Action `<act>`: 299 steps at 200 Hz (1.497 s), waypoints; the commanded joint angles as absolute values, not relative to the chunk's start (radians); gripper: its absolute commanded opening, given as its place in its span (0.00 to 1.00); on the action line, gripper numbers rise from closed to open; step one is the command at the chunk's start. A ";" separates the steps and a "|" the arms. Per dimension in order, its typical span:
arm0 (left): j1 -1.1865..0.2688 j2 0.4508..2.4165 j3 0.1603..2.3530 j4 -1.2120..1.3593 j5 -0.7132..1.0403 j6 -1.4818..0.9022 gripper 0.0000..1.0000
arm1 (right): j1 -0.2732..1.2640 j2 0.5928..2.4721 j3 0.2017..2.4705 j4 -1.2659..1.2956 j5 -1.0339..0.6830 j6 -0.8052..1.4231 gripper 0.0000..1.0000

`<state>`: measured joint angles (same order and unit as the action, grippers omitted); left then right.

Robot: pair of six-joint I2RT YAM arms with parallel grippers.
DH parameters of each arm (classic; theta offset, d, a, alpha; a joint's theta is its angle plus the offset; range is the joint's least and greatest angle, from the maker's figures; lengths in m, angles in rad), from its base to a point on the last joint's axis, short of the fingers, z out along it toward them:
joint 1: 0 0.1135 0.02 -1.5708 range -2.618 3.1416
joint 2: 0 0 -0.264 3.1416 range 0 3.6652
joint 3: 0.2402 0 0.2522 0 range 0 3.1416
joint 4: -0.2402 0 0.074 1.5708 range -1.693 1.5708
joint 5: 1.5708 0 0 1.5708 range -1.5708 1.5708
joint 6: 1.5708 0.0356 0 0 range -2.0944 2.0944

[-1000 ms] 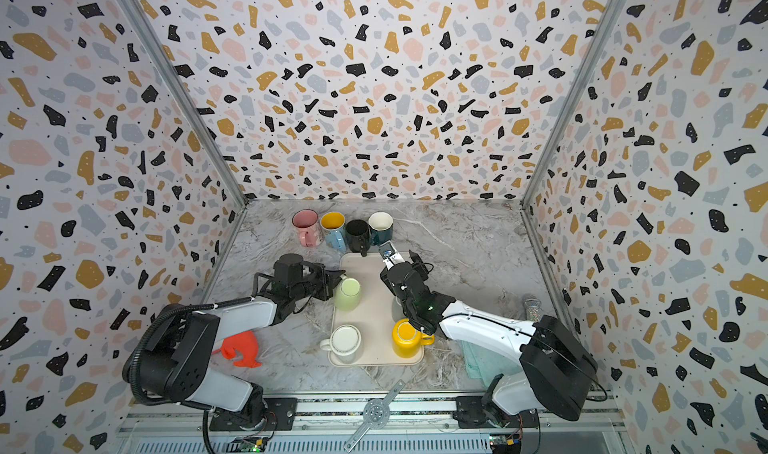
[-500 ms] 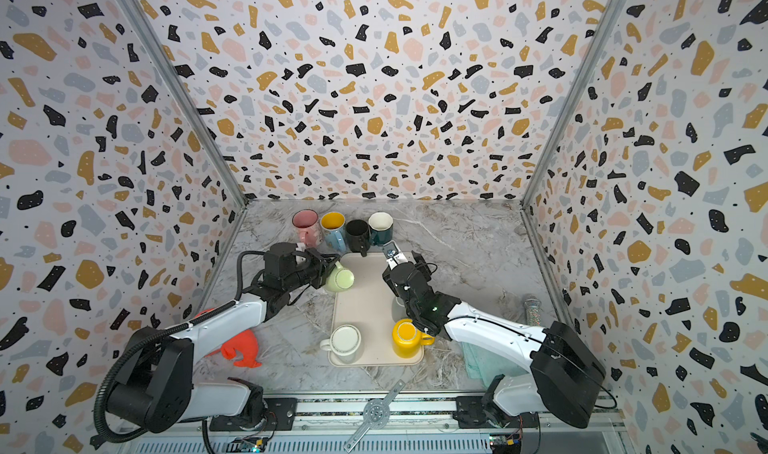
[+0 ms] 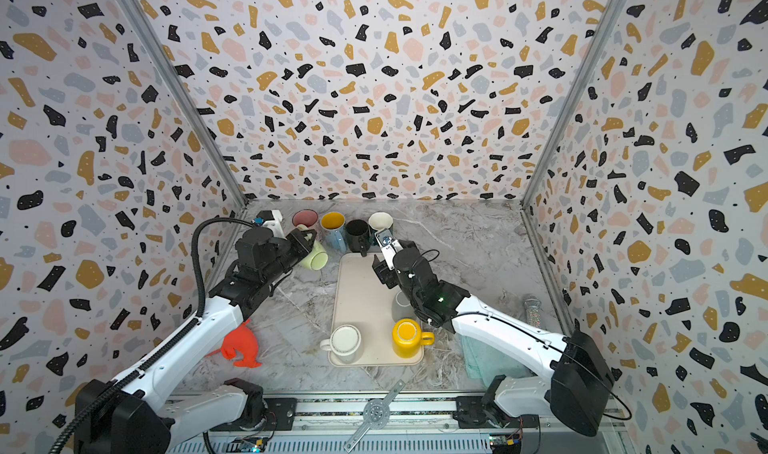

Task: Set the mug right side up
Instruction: 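Lift the light green mug off the tray with the left gripper, turning it upright, then carry the light green mug toward the right gripper while the right arm reaches for it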

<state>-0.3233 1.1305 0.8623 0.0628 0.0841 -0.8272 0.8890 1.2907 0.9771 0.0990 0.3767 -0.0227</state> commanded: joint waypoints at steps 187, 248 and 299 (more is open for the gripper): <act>-0.808 1.205 0.645 0.592 -0.844 0.096 0.00 | 0.706 1.361 1.304 -0.215 -0.141 0.108 0.76; -0.886 1.278 0.527 0.985 -0.957 0.357 0.00 | 0.648 1.383 1.332 -0.231 -0.345 0.037 0.76; -0.959 1.419 0.501 1.256 -1.039 0.636 0.00 | 0.616 1.482 1.471 -0.307 -0.482 -0.055 0.77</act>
<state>-0.9314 1.3853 0.5079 0.9611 -0.9649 0.4408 0.6262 1.4590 1.3865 -0.2527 -0.3840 0.0082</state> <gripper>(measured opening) 0.069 0.765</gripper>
